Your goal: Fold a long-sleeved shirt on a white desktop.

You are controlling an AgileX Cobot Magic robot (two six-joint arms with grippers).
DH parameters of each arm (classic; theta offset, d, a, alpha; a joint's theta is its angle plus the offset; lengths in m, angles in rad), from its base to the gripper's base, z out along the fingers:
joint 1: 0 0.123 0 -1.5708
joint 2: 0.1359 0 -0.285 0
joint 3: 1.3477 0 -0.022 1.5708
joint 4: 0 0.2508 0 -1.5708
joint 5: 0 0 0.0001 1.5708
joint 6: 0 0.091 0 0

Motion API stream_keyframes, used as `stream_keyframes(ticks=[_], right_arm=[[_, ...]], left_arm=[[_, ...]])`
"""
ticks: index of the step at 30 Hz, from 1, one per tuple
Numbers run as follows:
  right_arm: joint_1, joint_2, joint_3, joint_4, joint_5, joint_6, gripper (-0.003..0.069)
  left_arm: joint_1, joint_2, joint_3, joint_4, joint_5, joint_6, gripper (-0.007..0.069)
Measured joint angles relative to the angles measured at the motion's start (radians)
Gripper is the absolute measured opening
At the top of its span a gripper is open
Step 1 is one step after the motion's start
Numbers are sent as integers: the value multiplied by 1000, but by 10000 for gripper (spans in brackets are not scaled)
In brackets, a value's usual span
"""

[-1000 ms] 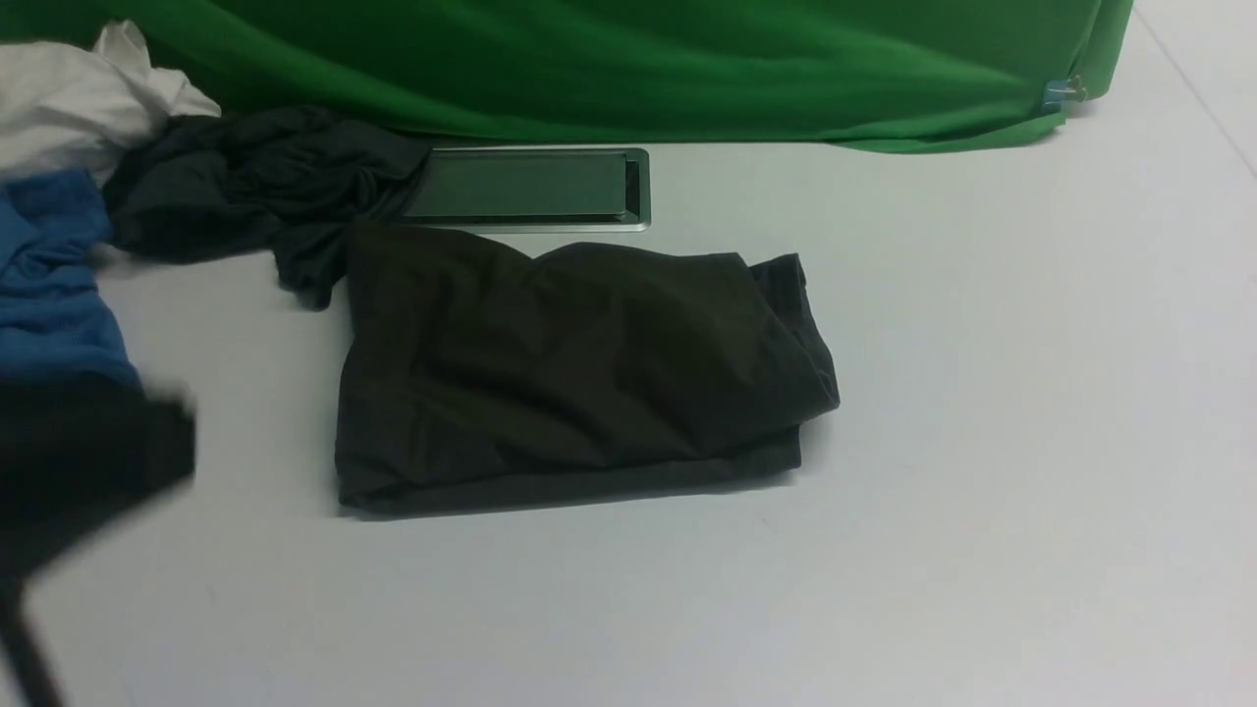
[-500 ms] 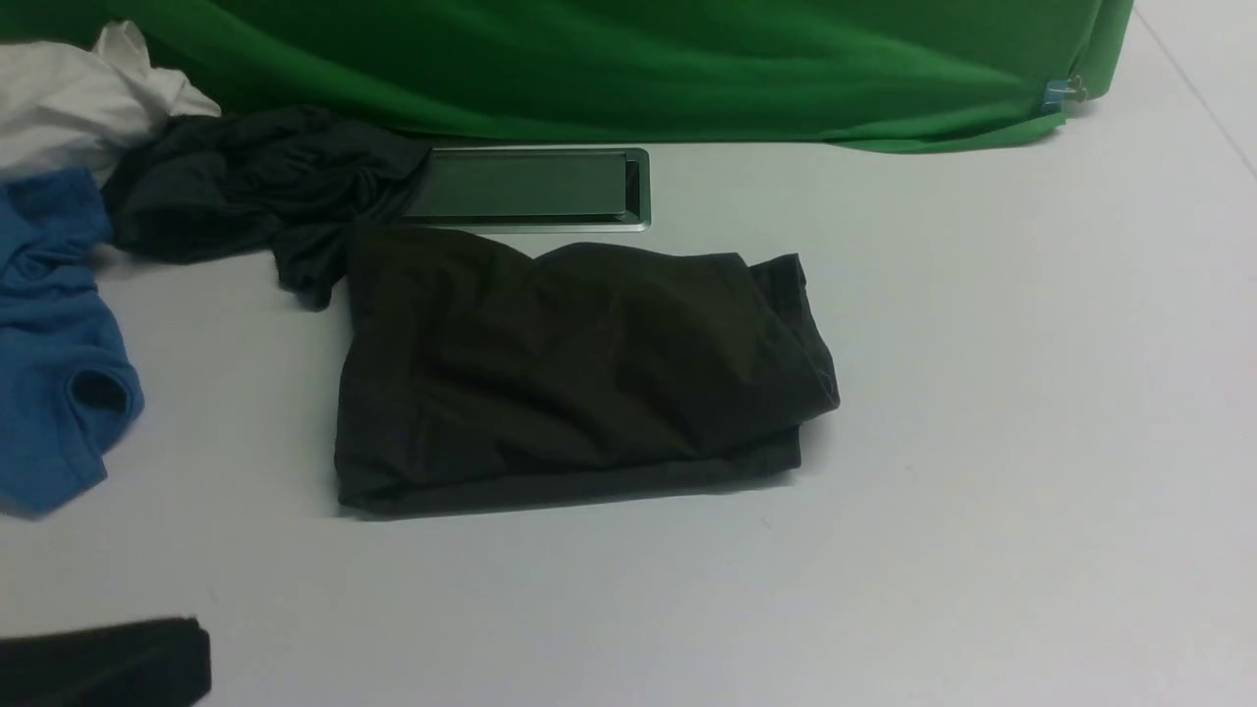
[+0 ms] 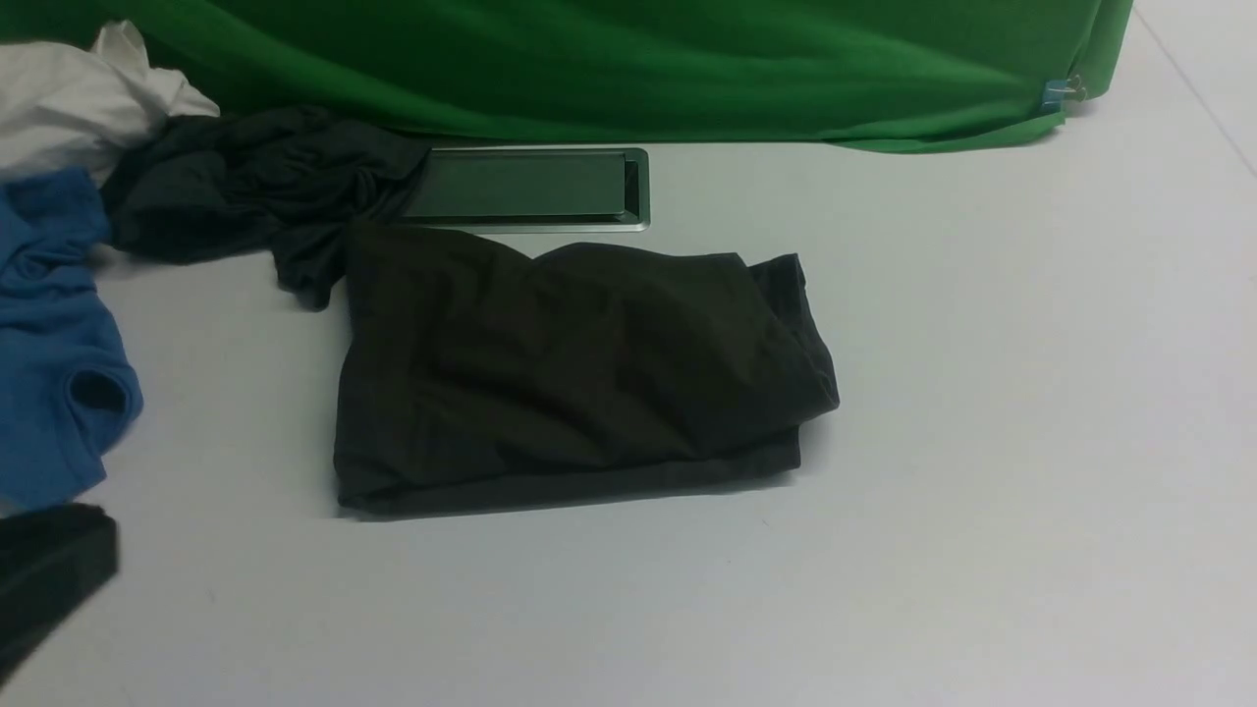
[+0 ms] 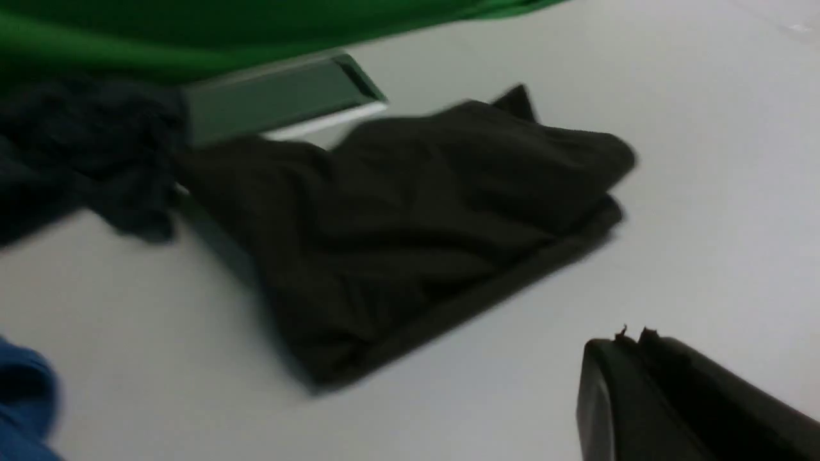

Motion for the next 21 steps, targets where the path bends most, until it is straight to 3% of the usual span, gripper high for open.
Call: stream_keyframes(ticks=[6,9,10,11,12,17,21], right_arm=[[0,0,0,0,0,0,101],[0,0,0,0,0,0,108],[0,0,0,0,0,0,109],[0,0,0,0,0,0,113],[0,0,0,0,0,0,115],[0,0,0,0,0,0,126],[0,0,0,0,-1,0,134]], left_arm=[[-83,-76,58,107,-169,-4,20],[-142,-158,176,294,-329,-222,20],[-144,-169,185,307,-349,-239,20],[-156,-213,270,406,-428,-370,20],[-160,-251,332,452,-495,-411,20],[-162,-304,569,500,-678,-396,20],[-162,-306,708,520,-686,-440,20]])
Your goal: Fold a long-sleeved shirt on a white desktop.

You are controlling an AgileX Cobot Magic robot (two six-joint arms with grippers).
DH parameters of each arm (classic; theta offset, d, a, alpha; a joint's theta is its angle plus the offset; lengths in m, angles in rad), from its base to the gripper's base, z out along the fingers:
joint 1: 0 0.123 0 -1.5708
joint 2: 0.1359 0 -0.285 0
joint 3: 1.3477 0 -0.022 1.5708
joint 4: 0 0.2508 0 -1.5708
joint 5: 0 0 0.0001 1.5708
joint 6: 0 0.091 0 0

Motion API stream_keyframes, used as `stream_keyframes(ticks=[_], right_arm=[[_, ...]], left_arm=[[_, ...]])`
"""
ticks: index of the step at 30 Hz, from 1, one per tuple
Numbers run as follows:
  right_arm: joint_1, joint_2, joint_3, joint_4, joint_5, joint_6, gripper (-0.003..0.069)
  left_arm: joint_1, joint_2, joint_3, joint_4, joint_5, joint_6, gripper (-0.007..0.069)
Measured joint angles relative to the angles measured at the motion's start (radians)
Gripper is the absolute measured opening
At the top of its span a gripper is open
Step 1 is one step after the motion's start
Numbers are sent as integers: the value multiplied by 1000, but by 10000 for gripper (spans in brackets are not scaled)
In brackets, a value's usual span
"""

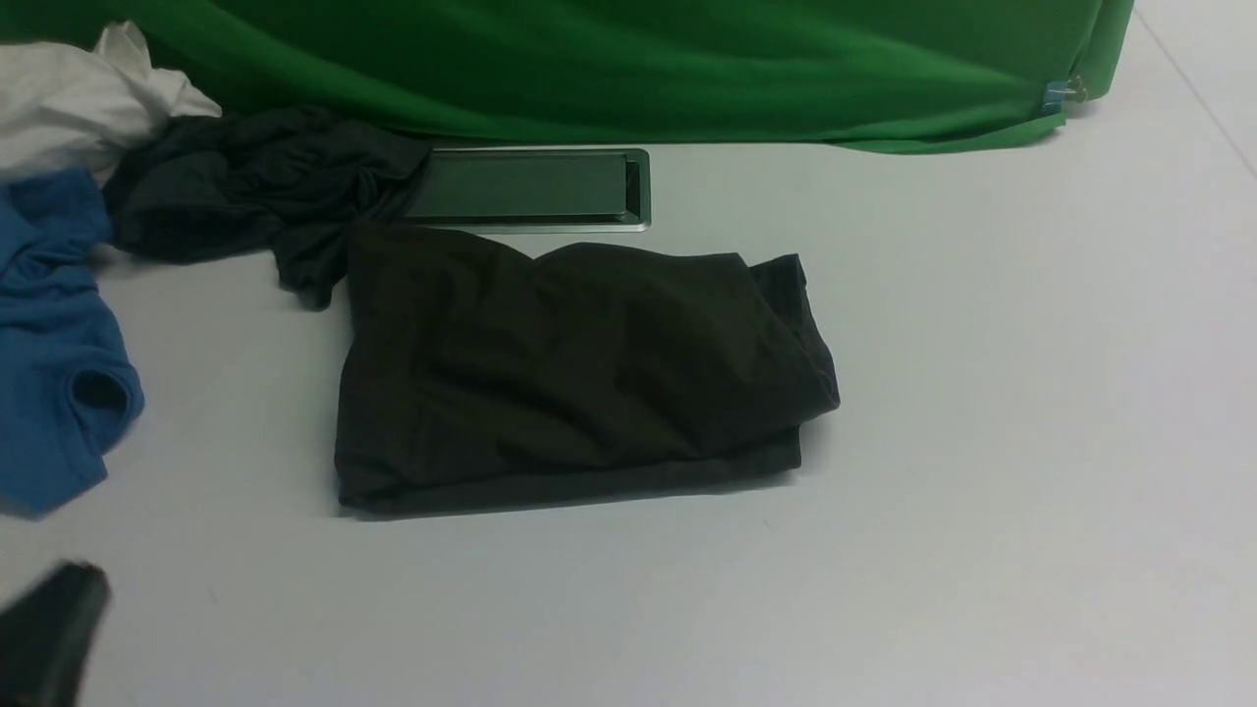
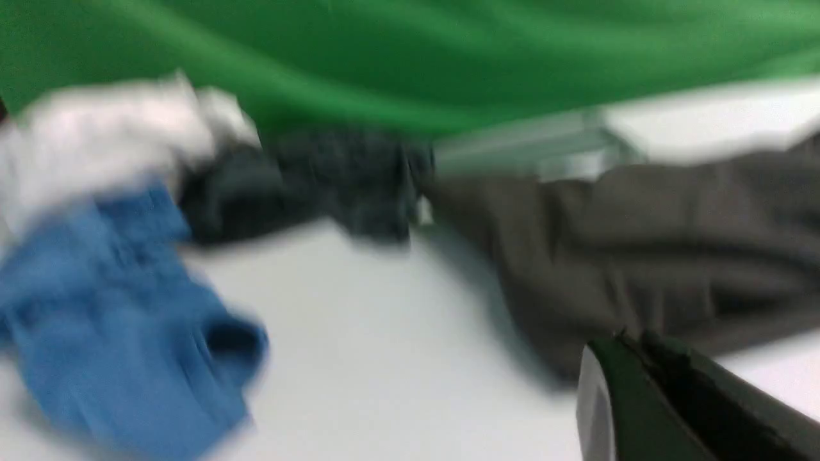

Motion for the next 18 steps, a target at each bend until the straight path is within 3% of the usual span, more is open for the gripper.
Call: stream_keyframes(ticks=[6,18], right_arm=[[0,0,0,0,0,0,146],[0,0,0,0,0,2,167]], left_arm=[[-11,-2,15,49,-15,-73,20],[2,-2,15,52,-45,-81,20]])
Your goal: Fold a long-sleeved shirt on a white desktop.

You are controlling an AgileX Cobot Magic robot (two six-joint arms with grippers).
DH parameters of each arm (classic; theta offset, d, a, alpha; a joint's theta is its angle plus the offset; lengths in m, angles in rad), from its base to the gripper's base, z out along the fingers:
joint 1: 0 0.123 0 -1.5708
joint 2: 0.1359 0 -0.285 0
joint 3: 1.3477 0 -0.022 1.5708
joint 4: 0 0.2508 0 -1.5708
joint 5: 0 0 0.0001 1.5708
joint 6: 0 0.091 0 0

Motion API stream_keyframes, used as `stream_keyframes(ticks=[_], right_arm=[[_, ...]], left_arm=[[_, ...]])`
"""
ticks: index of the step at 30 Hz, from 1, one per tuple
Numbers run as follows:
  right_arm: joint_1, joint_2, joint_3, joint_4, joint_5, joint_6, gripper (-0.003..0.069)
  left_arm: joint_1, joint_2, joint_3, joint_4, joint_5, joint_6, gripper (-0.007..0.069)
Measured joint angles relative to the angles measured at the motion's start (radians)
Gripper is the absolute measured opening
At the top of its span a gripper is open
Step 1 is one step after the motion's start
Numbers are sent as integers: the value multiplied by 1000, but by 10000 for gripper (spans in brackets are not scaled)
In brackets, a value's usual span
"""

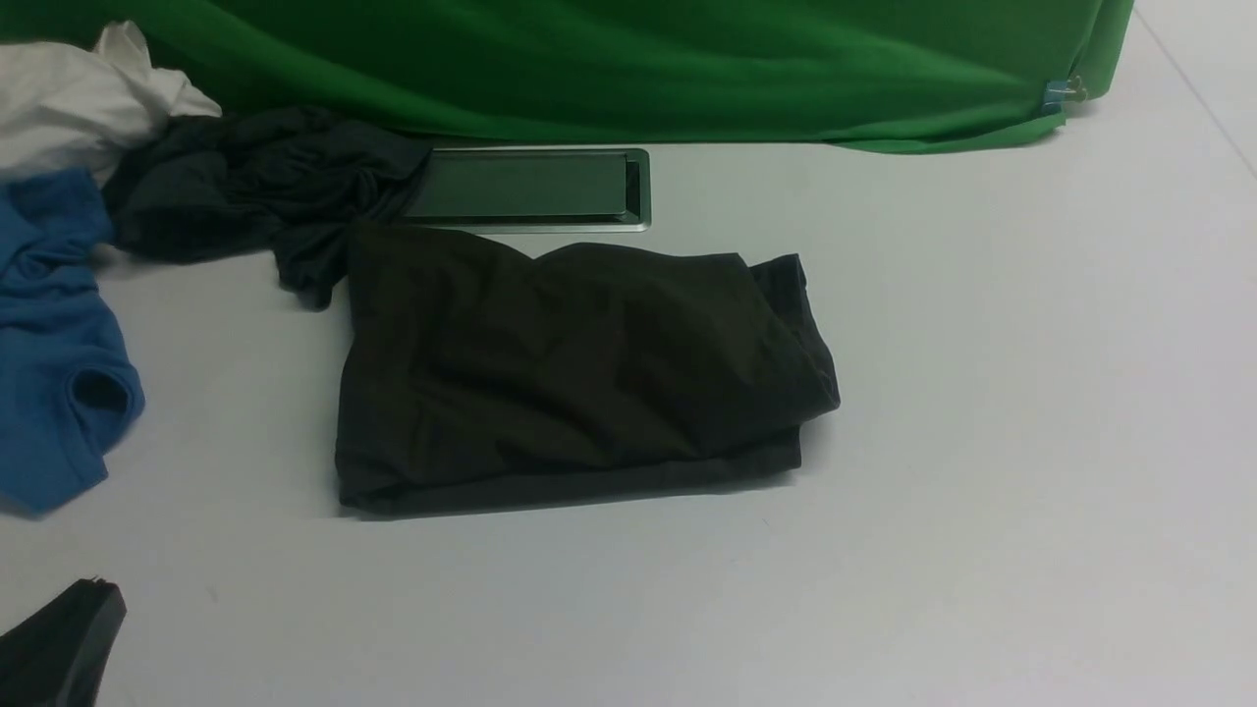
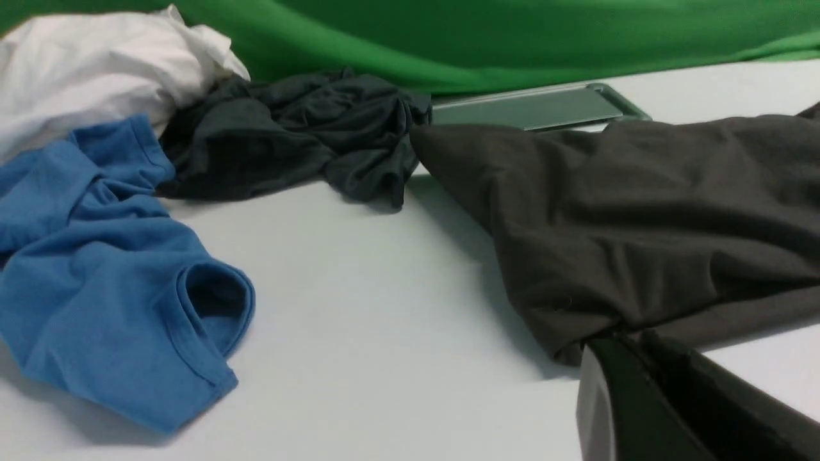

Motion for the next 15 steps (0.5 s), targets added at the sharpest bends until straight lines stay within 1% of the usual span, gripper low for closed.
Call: stream_keyframes(ticks=[3,4,7,15], right_arm=[[0,0,0,0,0,3,176],[0,0,0,0,0,4,181],[0,0,0,0,0,6,190],[0,0,0,0,0,8,207]], left_arm=[[51,0,0,0,0,0,20],[82,0,0,0,0,0,20],[117,0,0,0,0,0,20],[120,0,0,-2,-2,0,20]])
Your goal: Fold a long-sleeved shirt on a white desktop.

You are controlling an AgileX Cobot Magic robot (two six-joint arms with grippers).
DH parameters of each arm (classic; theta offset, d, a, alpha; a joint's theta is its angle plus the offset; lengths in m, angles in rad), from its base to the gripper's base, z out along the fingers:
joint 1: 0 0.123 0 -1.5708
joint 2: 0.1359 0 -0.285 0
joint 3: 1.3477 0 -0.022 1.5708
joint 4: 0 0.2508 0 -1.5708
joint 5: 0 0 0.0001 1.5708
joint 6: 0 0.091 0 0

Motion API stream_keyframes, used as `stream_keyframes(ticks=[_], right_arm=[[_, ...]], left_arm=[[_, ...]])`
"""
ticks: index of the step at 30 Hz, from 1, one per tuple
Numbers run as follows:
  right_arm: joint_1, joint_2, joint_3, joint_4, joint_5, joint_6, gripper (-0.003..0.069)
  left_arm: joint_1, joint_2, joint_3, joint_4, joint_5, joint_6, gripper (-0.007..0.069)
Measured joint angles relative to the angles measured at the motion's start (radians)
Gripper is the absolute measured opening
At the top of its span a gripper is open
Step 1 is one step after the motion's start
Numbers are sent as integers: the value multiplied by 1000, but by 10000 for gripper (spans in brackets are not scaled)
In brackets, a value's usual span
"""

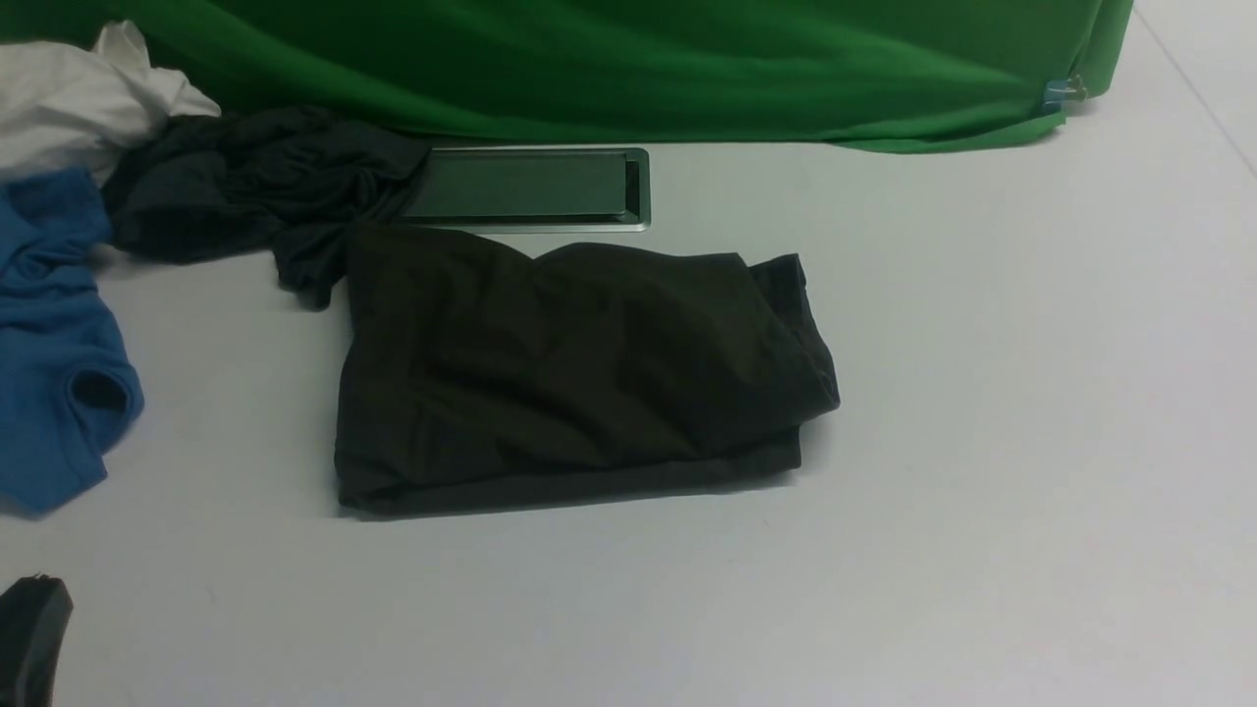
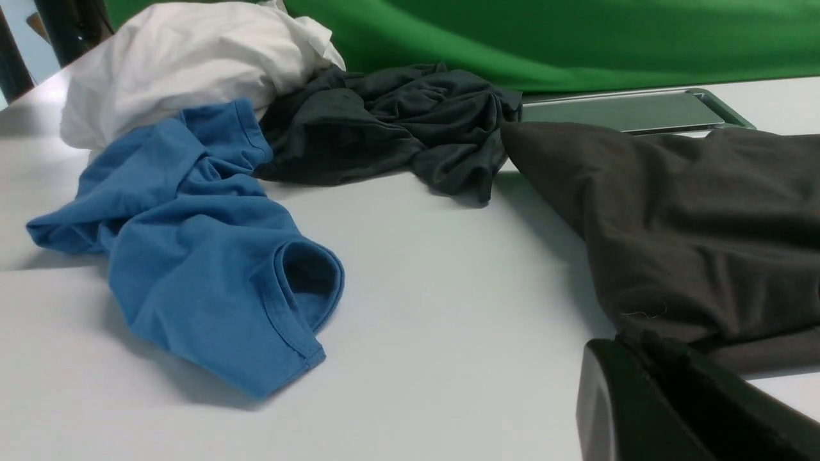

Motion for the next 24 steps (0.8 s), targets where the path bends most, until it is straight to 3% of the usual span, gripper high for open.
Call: stream_keyframes(ticks=[18,24], right_arm=[[-7,-4,0,-2,0,-8,238],[-199,-38,13,-104,15,-85,238]], left_arm=[[0,0,0,0,-1,0,20],[0,0,0,0,-2,0,20]])
